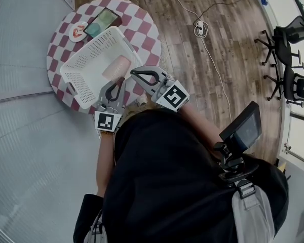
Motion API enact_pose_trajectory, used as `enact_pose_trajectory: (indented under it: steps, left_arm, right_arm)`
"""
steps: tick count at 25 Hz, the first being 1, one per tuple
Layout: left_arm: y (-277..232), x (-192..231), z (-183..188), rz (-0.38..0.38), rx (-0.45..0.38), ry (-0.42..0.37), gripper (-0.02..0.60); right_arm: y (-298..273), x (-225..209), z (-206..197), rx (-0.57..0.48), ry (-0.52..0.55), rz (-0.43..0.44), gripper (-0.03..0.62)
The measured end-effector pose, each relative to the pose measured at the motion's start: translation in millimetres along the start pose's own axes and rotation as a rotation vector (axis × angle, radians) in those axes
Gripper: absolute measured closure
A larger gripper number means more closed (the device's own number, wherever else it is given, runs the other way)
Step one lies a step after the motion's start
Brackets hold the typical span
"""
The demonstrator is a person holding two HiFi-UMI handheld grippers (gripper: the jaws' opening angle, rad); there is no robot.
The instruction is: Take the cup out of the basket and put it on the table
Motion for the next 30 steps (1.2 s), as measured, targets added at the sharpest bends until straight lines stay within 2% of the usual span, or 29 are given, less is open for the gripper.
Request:
enact_pose_trajectory:
  steps: [5,30]
  left_arm:
    - [4,2,-1,0.006,0.007,0.005,0.561]
    - [10,-2,-7,0.01,0.021,0.035,0.561]
  right_arm:
    - [-4,5,0,-0.019,-0.006,0.011,0.583]
    - [-10,11,-11,0.03,-0.019,0.033,0.585]
Point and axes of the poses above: the fingertips, and each gripper's own axes: y backward along the fingers, x to its left, z out of its top, the point moved 1 cm from there along y, backward along the fingers, and after that the axes turned 3 degrees about -x, right-handed, at the moved point
